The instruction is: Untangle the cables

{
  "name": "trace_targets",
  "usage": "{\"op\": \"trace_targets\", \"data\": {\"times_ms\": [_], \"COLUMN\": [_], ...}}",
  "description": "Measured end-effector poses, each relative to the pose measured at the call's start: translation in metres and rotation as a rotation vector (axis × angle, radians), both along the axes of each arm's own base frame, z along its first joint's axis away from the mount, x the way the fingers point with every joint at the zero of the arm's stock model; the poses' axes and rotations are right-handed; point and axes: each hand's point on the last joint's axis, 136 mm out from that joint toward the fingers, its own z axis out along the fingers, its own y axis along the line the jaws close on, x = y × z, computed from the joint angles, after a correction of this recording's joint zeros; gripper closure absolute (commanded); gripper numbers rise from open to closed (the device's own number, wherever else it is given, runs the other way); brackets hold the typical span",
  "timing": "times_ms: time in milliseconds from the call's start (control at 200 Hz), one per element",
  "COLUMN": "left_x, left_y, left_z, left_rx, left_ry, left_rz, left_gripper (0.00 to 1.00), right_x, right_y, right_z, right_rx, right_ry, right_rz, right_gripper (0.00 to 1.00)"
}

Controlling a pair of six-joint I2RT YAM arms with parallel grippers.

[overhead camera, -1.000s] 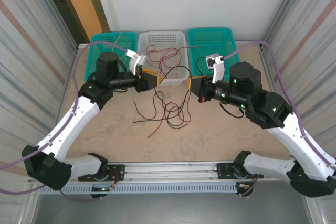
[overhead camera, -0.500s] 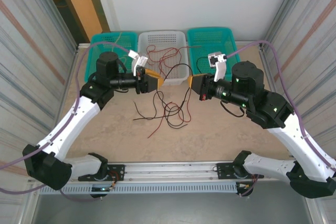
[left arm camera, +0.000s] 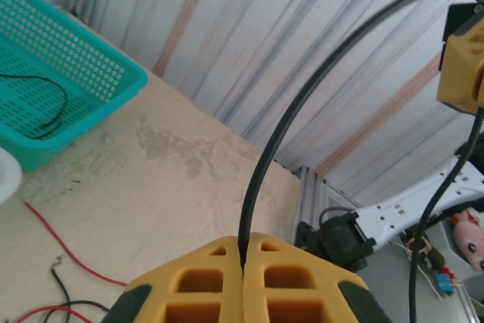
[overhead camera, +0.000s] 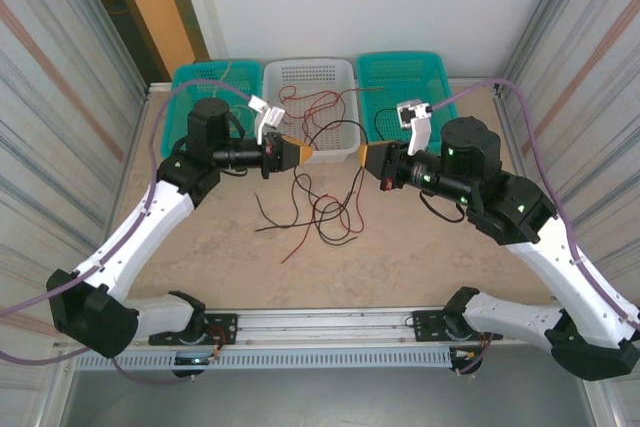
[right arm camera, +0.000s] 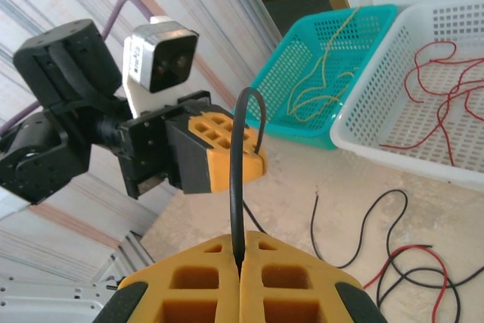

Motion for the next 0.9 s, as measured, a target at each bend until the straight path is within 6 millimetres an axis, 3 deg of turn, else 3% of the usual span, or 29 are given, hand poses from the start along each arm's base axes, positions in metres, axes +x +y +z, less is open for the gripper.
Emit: {"op": "trace_targets", "data": {"times_ms": [55, 185, 205, 401, 717, 902], "left_x": [0.003, 0.011, 0.013, 0.026, 0.023, 0.009], "left_y": [0.002, 0.008, 0.009, 0.023, 0.035, 0.033], "left_z": [0.000, 0.004, 0.005, 0.016, 0.061, 0.100], "left_rx": [0.005, 0.001, -0.004, -0.083, -0.243, -0.277], "left_ry": [-0.001, 0.027, 0.037, 0.145, 0.180, 0.127], "left_rz": [0.026, 0.110, 0.128, 0.307, 0.383, 0.320], "left_gripper": [1.00, 1.00, 1.00, 1.00, 1.00, 1.00], "right_x": [0.001, 0.010, 0.012, 0.029, 0.046, 0.056], "right_y": [-0.004, -0.017, -0.020, -0.031, -0.015, -0.005], "right_z": [-0.001, -0.005, -0.006, -0.038, -0.113, -0.120], "right_rx": [-0.003, -0.005, -0.004, -0.036, -0.121, -0.127], "right_ry": [0.000, 0.015, 0.021, 0.093, 0.243, 0.257], "right_rz": [-0.015, -0.089, -0.106, -0.202, -0.218, -0.204], "right_gripper": [0.94, 0.49, 0.37, 0.12, 0.09, 0.08]}}
